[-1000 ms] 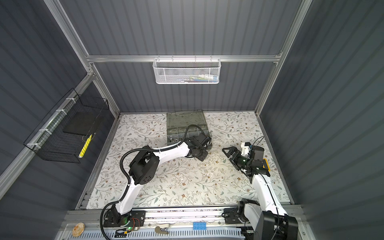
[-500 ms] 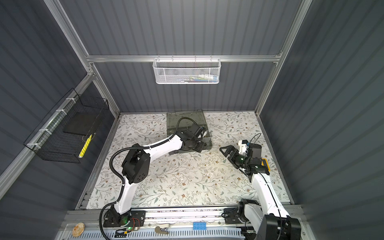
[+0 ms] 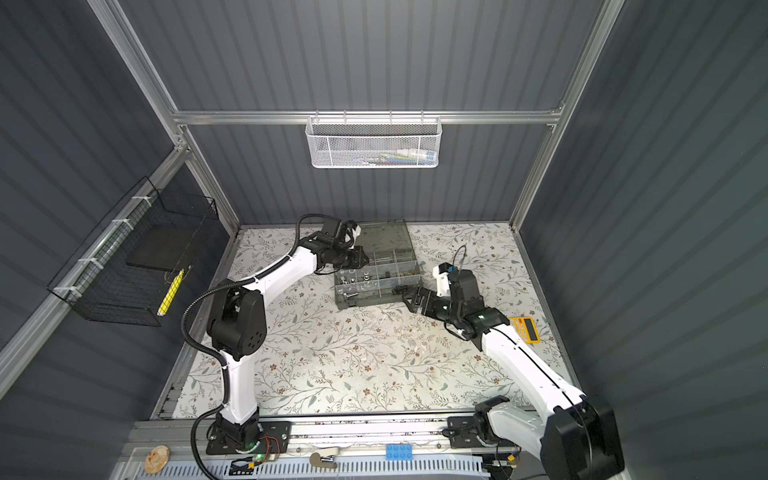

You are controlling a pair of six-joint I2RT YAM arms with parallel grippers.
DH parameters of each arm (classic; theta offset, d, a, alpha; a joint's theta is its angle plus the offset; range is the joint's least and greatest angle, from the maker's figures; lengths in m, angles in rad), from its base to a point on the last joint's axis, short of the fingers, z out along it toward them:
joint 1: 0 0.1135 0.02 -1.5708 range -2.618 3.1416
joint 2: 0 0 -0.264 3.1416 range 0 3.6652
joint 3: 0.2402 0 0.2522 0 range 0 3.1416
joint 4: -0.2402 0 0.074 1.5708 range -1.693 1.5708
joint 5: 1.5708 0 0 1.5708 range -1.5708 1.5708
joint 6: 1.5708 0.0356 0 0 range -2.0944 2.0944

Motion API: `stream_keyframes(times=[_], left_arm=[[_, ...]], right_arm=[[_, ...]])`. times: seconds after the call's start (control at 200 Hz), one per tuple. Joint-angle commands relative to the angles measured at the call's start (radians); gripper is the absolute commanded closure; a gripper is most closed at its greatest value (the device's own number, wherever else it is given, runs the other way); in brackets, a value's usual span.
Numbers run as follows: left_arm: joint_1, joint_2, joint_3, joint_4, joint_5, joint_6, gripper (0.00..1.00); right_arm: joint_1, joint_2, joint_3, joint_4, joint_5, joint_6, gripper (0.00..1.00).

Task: Sort the screws and nuts into containers
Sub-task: 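Lift the hex nut with the left gripper over a compartment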

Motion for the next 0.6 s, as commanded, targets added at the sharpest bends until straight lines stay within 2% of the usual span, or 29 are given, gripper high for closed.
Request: stream_keyframes(times=[0.0,0.125,0.27,0.595], left_arm=[[0.042,-0.035,-0.037,0.024,0.048,-0.025,0.8],[0.088,-0.03,-0.071,0.046,0.052,-0.032,0.8],[0.1,-0.005,-0.089,0.061,0.045,-0.036,0.8],[0.102,0.067,-0.107,0.048,0.038,-0.042,0.77]], right_arm=[[0.069,0.063,0.057,0.012,0.114,-0.043,0.01],[0.126,0.134,0.089,0.037,0.128,-0.035,0.01],[0.164,0.192,0.102,0.074,0.133,-0.017,0.01],[0.169,0.208,0.117,0.043,0.175,-0.055,0.01]])
